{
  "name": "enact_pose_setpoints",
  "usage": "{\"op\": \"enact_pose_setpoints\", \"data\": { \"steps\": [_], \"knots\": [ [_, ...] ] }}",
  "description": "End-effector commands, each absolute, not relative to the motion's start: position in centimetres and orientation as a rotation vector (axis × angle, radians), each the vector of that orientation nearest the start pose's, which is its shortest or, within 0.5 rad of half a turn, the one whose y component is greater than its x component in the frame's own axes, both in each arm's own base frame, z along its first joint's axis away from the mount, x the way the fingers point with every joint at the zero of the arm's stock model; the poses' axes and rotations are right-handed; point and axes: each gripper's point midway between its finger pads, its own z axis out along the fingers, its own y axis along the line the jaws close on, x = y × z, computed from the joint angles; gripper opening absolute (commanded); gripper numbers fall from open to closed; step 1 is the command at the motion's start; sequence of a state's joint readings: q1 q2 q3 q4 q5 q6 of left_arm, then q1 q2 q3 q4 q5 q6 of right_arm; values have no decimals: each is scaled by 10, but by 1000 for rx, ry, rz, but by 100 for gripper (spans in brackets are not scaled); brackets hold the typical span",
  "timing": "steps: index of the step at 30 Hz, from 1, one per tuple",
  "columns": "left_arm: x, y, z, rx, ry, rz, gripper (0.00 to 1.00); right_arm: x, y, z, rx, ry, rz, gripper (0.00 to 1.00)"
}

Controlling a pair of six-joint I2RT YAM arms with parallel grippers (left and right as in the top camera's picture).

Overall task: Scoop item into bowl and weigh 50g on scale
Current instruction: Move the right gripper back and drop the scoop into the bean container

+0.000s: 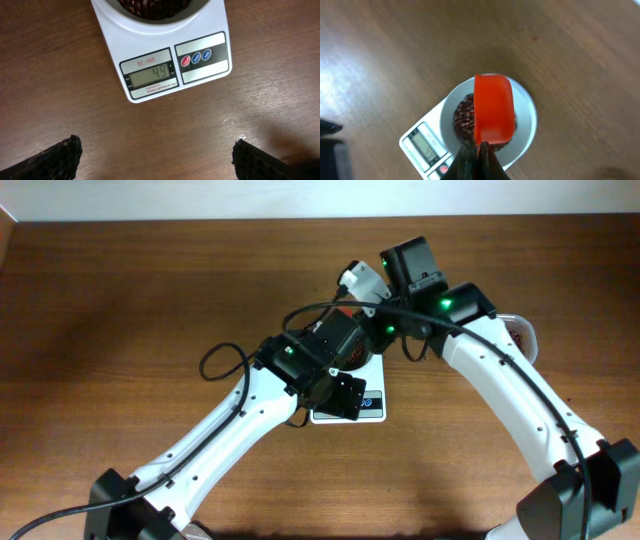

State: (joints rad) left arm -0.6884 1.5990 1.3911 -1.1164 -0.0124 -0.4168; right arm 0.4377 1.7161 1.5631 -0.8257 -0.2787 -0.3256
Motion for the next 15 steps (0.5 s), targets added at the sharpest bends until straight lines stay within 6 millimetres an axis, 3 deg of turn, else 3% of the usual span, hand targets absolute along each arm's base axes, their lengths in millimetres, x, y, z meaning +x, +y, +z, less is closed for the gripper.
{"op": "enact_pose_setpoints", "data": {
  "steps": [1, 2, 3, 4, 5, 7, 9, 12, 15],
  "knots": [
    [264, -213, 144, 373, 2899, -155, 99, 388, 222, 197, -1003, 2333, 328, 4],
    [264, -213, 144, 373, 2899, -155, 99, 393, 217, 191, -993, 2348, 282, 4],
    [264, -213, 144, 373, 2899, -155, 99, 375, 228, 198, -1024, 2357, 403, 4],
    [264, -213, 144, 373, 2899, -155, 99, 376, 228, 204, -1020, 2339, 370, 4],
    [264, -213, 144, 373, 2899, -155, 99, 390, 215, 203, -980, 2340, 239, 4],
    [264, -213, 144, 373, 2899, -155, 99, 387, 218, 210, -940, 2342, 277, 4],
    [264, -213, 144, 373, 2899, -155, 99, 404, 196, 213, -698, 2409, 300, 4],
    [264, -213, 144, 373, 2899, -155, 99, 407, 179, 220, -528, 2446, 579, 4],
    [264, -213, 144, 373, 2899, -155, 99, 419, 127, 215, -325, 2508, 548, 4]
  ]
}}
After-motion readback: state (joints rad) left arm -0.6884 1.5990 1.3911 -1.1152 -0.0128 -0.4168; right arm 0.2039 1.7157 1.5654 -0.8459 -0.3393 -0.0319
